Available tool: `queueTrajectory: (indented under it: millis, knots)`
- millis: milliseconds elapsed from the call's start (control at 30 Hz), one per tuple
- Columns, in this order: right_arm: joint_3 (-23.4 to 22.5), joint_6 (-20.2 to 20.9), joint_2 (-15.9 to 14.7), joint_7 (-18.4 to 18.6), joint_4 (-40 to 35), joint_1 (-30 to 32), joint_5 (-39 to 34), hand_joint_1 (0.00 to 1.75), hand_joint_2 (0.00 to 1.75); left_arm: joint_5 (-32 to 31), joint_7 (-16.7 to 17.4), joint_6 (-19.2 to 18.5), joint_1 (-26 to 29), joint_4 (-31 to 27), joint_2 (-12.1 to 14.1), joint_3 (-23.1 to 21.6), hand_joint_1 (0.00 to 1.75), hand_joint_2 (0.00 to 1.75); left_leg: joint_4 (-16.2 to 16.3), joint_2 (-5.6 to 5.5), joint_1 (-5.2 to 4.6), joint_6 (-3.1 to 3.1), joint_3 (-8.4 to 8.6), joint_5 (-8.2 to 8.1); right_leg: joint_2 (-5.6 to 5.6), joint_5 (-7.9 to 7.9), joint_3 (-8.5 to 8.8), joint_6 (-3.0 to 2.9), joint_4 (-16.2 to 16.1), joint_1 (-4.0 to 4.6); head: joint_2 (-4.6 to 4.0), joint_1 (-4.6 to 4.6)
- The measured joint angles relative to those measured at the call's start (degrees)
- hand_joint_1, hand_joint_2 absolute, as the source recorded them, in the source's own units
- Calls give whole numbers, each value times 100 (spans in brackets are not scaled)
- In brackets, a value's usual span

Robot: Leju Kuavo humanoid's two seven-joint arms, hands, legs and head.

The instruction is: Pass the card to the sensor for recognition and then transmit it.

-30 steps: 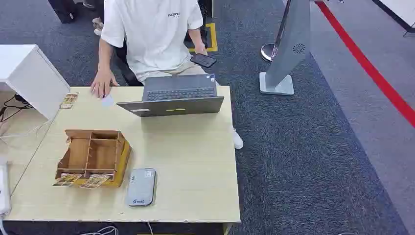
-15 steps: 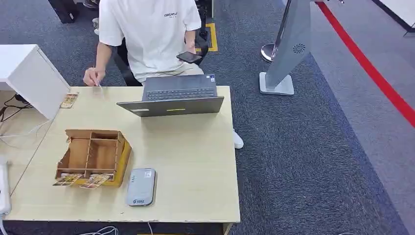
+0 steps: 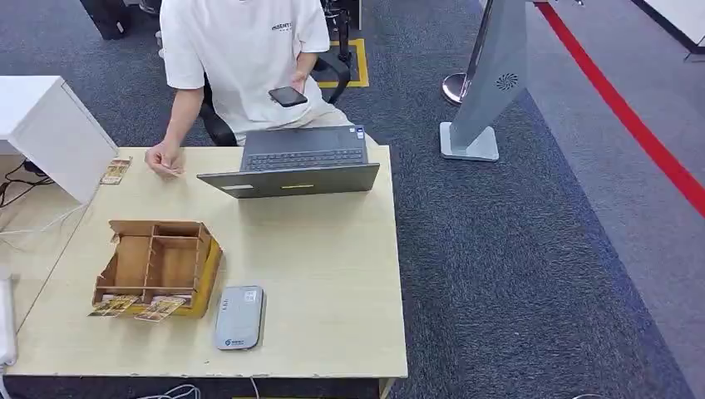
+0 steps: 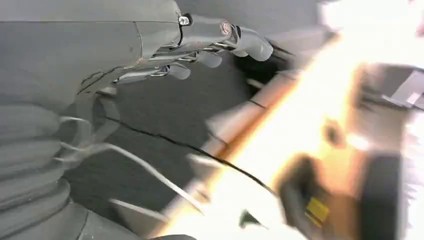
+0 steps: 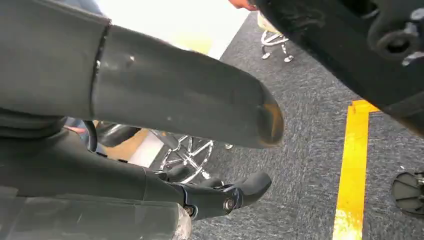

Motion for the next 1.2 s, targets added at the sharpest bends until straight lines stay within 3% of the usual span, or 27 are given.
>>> queueTrajectory:
  millis: [100, 200, 300, 367, 533, 767, 800, 867, 933, 1067, 1200]
  knots:
    - [2, -33, 51, -73, 2, 62, -68, 0, 0, 35, 136, -351, -169, -851, 39, -17, 0, 175, 0, -3, 0, 0, 0, 0, -6, 1, 0, 0, 0, 0, 0, -2]
    - [26, 11, 64, -195, 2, 149, -103, 0, 0, -624, -7, -99, -260, -1756, 74, -462, 0, 175, 3, -2, -1, -2, 3, 2, -5, 2, -4, -2, 0, 0, 0, -9]
    - [81, 138, 61, -449, 4, 272, -64, 0, 0, -2466, -576, 378, -291, -2402, 239, -1324, 0, 175, 6, -10, -1, -5, 1, 4, -12, 3, 1, -2, 1, 0, 0, -2]
    - [153, 197, 61, -553, 4, 353, -35, 0, 0, -3338, -715, 639, -336, -2631, 381, -1968, 0, 175, 5, -13, -1, -7, -3, 6, -16, 6, 9, -6, 3, -1, 0, -2]
    - [203, 205, 61, -588, 4, 486, -13, 0, 0, -3442, -745, 812, -374, -2941, 529, -2736, 0, 175, 5, 5, -1, -10, -2, 7, 8, 10, 4, -10, 7, -1, 0, -4]
    - [265, 210, 61, -573, 4, 510, -13, 0, 0, -3418, -791, 851, -359, -3081, 614, -3086, 0, 175, 5, 3, -1, -10, -5, 6, 6, 8, 1, -9, 6, -1, 0, -4]
    - [275, 212, 61, -575, 4, 512, -11, 0, 0, -3536, -826, 883, -358, -3085, 621, -3116, 0, 175, 5, 3, -1, -10, -3, 6, 6, 8, -10, -9, 5, -1, 0, -4]
    - [297, 300, 53, -665, 4, 539, 59, 0, 0, -4406, -894, 1114, -374, -3094, 715, -3283, 0, 175, 6, 0, -1, -10, -2, 6, 3, 6, -12, -8, 3, -1, 0, -2]
    - [328, 387, 22, -750, 7, 573, 146, 0, 0, -5516, -747, 1422, -484, -3079, 921, -3609, 0, 175, 6, -6, -1, -9, -7, 7, -7, 6, -12, -7, 3, -1, 0, -2]
    - [361, 537, -144, -872, 7, 647, 319, 0, 0, -7474, 80, 1957, -1010, -2610, 1575, -4559, 0, 175, 6, -3, -1, -14, -6, 13, -5, 12, -9, -8, 7, -1, 0, -6]
    - [374, 603, -304, -826, 9, 682, 417, 0, 0, -8695, 671, 2095, -1493, -1789, 2243, -5356, 0, 175, 7, -1, -1, -16, -4, 23, 0, 18, -11, -12, 8, -1, 0, -2]
